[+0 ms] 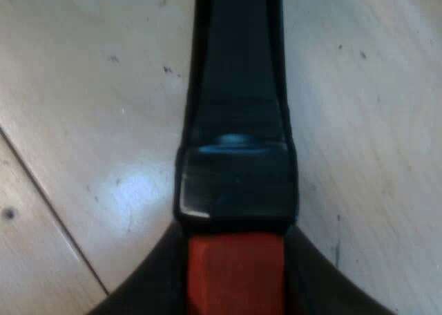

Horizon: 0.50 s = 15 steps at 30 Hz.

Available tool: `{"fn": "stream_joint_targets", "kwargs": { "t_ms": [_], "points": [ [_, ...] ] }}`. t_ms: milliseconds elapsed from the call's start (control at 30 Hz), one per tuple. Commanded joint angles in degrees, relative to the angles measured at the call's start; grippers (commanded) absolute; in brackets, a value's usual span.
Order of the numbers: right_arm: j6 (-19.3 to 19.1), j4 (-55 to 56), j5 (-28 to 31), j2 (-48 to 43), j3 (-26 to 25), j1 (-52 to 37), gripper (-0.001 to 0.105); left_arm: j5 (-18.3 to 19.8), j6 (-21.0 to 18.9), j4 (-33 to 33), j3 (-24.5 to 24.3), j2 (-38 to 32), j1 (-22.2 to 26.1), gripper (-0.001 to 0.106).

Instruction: Grind coffee beans and then tamp

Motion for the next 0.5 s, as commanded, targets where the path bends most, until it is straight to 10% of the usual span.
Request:
{"fn": "stream_joint_targets", "kwargs": {
  "t_ms": [33, 500],
  "points": [
    [-0.19, -5.17, 0.12, -0.57, 1.42, -0.89, 0.0, -0.62, 0.66, -0.34, 0.33, 1.0, -0.31, 0.083],
    [-2.66, -13.23, -5.23, 2.64, 6.9, -9.16, 0.0, -0.5, 3.39, -3.29, 1.35, 13.51, -6.26, 0.083]
  ]
}}
